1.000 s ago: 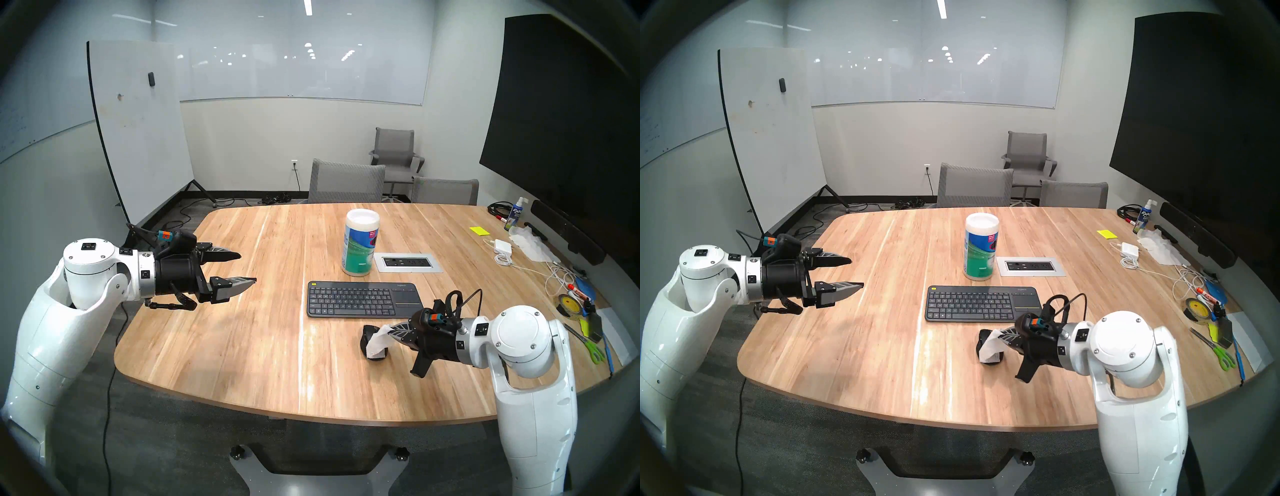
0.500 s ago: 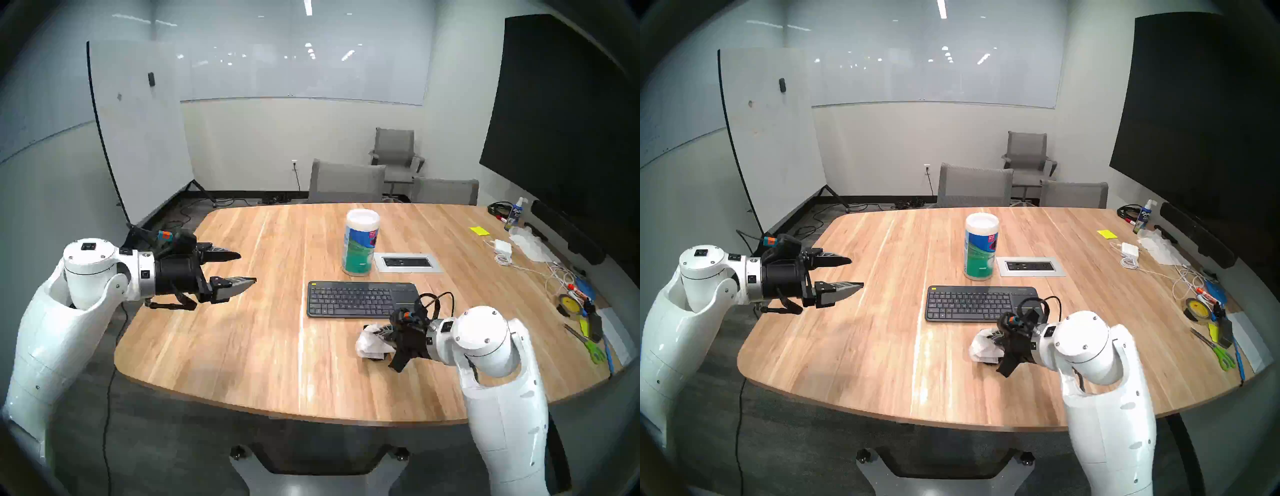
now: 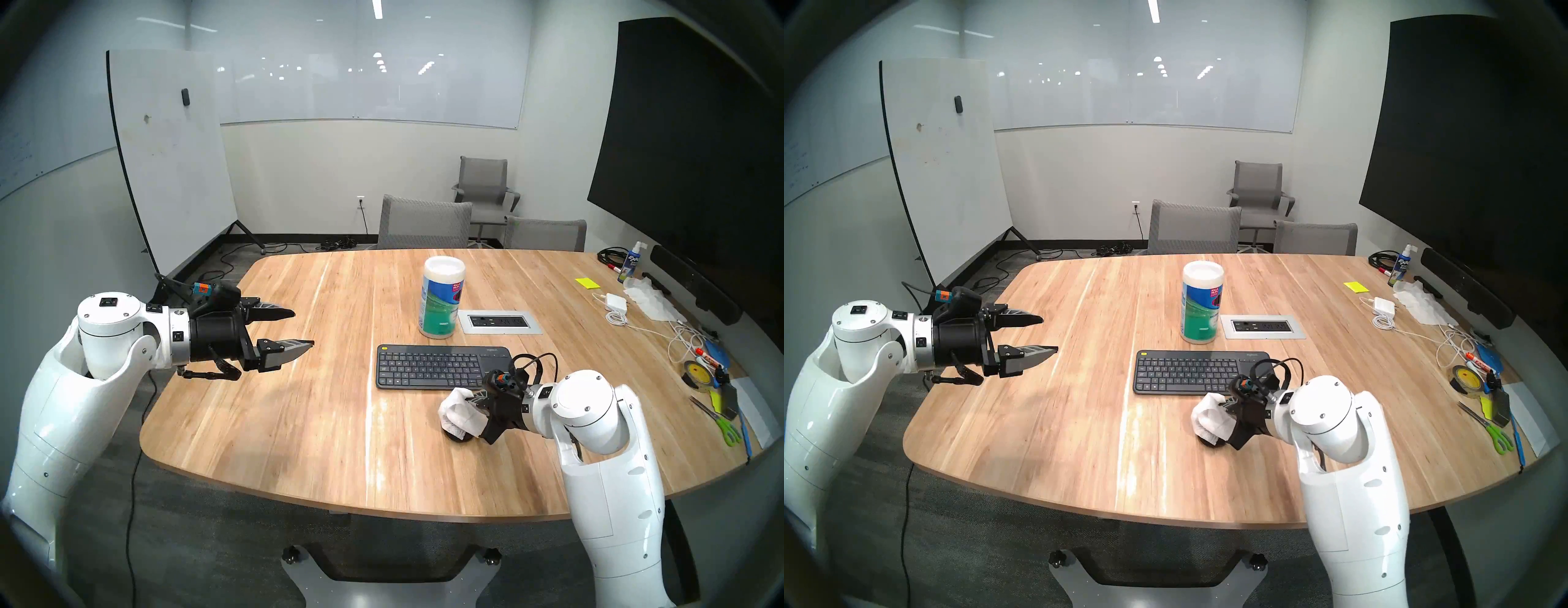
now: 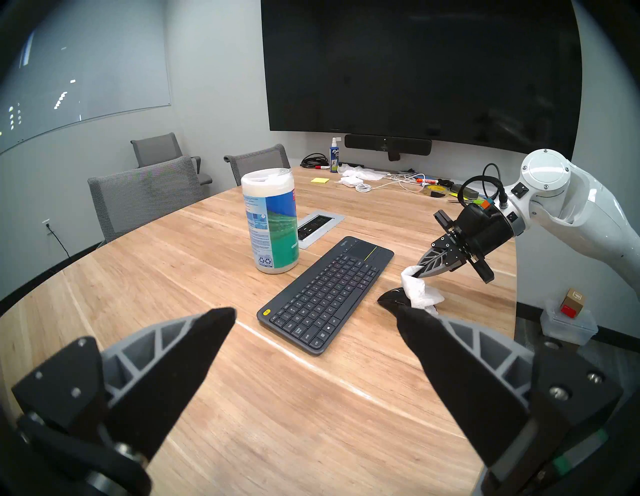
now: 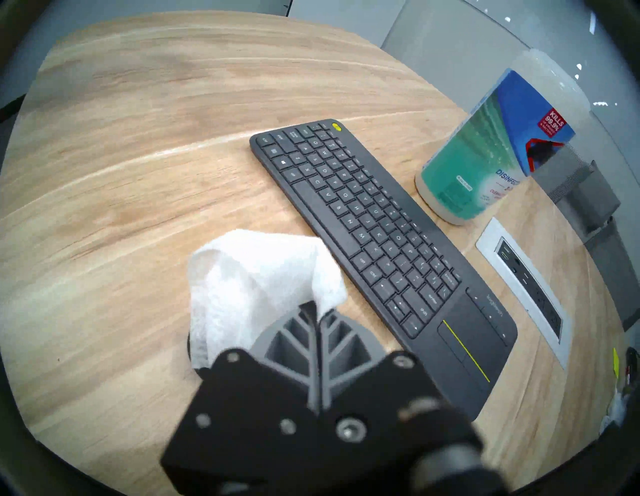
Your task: Wipe the keyboards and mice with a disinfecting wipe, then set the wipe down
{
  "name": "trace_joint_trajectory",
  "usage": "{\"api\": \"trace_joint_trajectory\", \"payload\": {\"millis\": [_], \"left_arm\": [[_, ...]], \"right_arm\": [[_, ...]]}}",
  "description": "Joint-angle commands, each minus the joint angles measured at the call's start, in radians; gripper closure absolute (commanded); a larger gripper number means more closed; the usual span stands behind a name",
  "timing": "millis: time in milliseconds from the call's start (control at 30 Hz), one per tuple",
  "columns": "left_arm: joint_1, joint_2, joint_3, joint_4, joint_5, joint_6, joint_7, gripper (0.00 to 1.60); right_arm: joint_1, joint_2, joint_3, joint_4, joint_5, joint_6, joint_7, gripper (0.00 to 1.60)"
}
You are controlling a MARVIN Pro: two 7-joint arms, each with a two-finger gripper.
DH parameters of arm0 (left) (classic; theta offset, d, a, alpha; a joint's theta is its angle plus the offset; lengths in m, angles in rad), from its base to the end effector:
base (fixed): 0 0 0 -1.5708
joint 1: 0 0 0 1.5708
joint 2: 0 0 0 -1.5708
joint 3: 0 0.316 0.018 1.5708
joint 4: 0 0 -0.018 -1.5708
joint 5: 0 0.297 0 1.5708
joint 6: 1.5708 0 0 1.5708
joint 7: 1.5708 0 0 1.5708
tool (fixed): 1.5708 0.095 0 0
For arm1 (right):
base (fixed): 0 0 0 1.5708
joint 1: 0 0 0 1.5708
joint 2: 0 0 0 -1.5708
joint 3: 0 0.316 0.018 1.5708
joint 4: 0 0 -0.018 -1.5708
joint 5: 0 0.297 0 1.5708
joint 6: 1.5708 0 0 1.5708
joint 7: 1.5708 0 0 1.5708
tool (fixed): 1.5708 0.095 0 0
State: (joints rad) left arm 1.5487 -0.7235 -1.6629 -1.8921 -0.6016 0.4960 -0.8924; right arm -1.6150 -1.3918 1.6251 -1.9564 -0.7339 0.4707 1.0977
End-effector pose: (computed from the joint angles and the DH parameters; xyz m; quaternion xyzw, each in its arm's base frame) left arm 0.3587 0.1243 -0.1614 0.7144 -0.3893 0.5205 0.2590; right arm 0.3522 -0.0191 -0.2893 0.7851 0.4565 0.4187 0.0002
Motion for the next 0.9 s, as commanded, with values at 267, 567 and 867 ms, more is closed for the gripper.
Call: {"api": "trace_joint_trajectory", "payload": {"millis": [267,567,867], "left_arm": [[-0.005,-0.001,-0.01,-0.008,-0.006,-0.001,0.0,0.0],[-0.005,-0.001,-0.01,-0.008,-0.006,-0.001,0.0,0.0],[-0.005,-0.001,-0.01,-0.008,-0.006,-0.001,0.0,0.0]], "right_arm": [[0.058,-0.004,0.03,0.027,0.011,-0.054,-0.05,1.6],[0.085,-0.038,-0.013,0.005,0.001,-0.025,-0.055,1.6],[0.094,-0.071,-0.078,-0.001,-0.022,0.012,-0.077,1.6]]}}
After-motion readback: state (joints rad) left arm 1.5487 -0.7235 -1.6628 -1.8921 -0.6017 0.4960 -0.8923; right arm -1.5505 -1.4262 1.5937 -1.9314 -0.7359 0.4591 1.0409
